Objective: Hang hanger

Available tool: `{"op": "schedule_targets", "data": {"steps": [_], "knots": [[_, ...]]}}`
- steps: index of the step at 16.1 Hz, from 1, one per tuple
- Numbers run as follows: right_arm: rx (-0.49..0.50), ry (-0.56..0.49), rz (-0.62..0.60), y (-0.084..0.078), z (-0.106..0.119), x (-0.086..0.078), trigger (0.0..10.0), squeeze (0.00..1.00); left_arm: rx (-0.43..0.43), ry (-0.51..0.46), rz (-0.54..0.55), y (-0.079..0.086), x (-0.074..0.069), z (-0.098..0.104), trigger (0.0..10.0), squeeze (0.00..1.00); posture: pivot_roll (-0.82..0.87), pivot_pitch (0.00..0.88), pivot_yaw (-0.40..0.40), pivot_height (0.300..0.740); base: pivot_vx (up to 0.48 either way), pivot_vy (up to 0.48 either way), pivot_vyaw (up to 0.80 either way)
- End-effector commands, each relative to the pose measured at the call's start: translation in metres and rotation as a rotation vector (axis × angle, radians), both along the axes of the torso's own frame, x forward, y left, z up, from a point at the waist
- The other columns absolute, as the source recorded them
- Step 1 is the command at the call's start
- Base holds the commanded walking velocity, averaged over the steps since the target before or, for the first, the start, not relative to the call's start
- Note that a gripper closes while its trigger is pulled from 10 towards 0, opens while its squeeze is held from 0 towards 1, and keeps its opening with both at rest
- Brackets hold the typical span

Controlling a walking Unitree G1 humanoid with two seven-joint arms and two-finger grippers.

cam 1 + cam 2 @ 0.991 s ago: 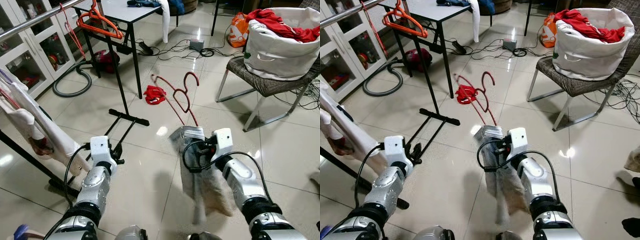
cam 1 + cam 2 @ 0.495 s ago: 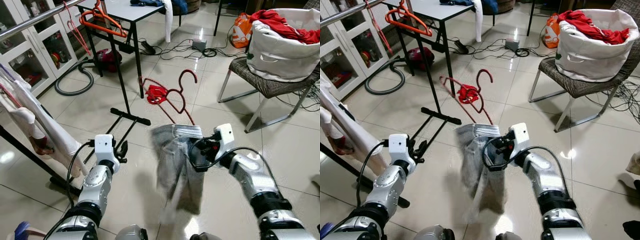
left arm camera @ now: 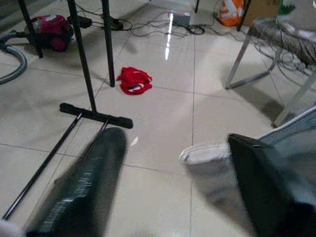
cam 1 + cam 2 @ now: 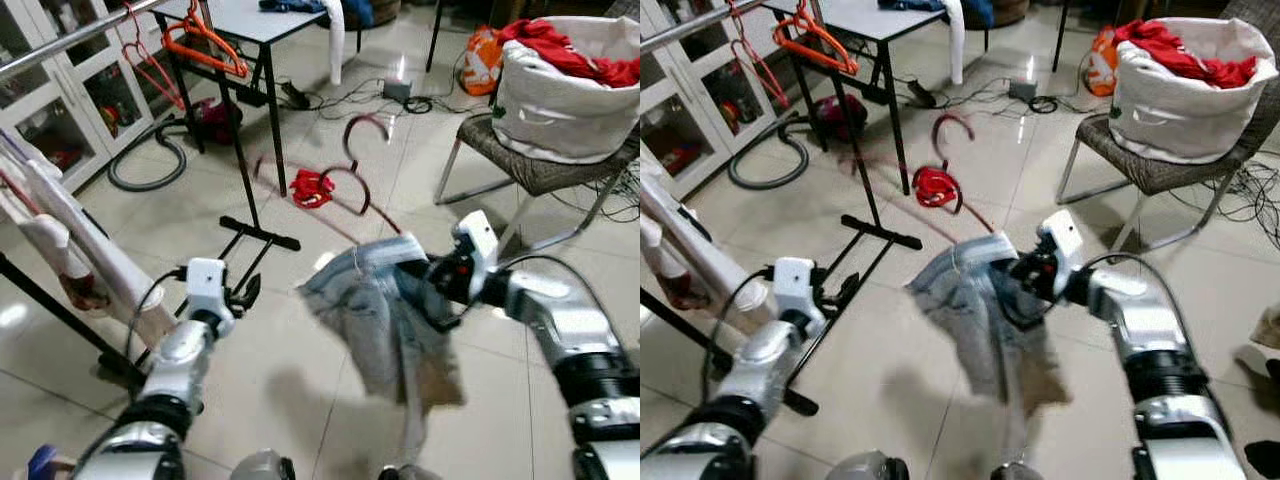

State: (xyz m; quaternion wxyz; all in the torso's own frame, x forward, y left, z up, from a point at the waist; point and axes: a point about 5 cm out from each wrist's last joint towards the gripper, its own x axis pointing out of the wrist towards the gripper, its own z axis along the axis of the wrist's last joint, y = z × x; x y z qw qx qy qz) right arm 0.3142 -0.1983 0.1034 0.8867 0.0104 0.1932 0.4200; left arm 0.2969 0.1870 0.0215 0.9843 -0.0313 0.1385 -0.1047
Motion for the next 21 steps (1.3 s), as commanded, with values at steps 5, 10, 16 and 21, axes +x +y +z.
{"op": "schedule_targets", "data": {"steps": [5,10,16,21], "knots": [[0.018,-0.064,0.116,0.01,0.036,0.0,10.0,0.08,0.013,0.045,-0.226,-0.007,-0.003,-0.003,10.0,1.0,-0.1,0.0,0.057,0.74,0.0,0.0,0.0],[0.016,-0.069,0.183,0.011,0.051,-0.006,10.0,0.08,0.112,0.058,-0.428,-0.018,-0.007,-0.004,10.0,0.0,-0.1,0.0,0.053,0.74,0.0,0.0,0.0],[-0.013,-0.089,0.264,0.009,0.07,-0.017,10.0,0.07,0.173,0.062,-0.48,-0.006,0.0,0.003,10.0,0.0,-0.12,0.0,0.054,0.74,0.0,0.0,0.0],[0.002,-0.098,0.277,0.011,0.079,-0.021,10.0,0.07,0.12,0.091,-0.539,-0.012,-0.004,0.0,10.0,0.0,-0.12,0.0,0.055,0.74,0.0,0.0,0.0]]}}
